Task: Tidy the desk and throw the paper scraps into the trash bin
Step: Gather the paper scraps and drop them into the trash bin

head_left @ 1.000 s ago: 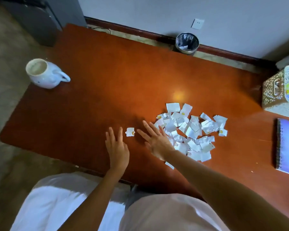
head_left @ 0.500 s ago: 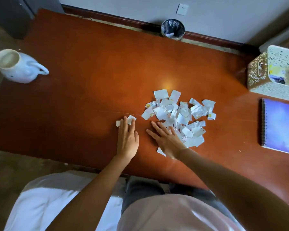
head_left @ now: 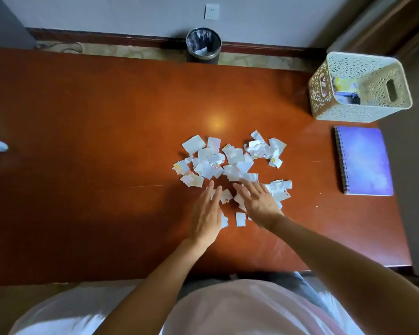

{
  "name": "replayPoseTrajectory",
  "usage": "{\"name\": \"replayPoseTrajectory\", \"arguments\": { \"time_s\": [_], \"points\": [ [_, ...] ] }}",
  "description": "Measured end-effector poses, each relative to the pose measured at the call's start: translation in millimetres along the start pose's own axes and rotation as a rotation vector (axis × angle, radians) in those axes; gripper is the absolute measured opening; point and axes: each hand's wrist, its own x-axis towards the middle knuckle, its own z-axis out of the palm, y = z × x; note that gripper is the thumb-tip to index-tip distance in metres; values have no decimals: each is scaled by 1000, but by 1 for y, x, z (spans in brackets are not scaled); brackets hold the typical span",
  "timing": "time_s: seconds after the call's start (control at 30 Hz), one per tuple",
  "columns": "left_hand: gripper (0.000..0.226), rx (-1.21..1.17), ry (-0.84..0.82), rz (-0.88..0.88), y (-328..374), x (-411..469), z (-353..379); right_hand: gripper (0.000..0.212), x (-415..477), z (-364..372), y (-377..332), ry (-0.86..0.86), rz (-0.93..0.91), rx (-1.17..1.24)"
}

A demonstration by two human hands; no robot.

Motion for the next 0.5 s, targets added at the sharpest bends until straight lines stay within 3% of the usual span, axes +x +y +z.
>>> {"name": "replayPoseTrajectory", "arguments": {
  "time_s": [0.07, 0.13, 0.23, 0.33, 0.5],
  "points": [
    [50, 33, 105, -92, -7, 15, -11, 58, 13, -8, 2, 106, 56, 87],
    [52, 65, 170, -195, -17, 34, -21, 57, 35, -17, 0, 127, 95, 172],
    [58, 128, 64, -270, -32, 52, -27, 60, 71, -29, -7, -79, 49, 257],
    [62, 239, -44, -244, -50, 59, -25, 60, 95, -32, -11, -243, -61, 216],
    [55, 391, -143, -91, -53, 68, -15, 56, 89, -26, 3, -273, -68, 148]
  ]
}}
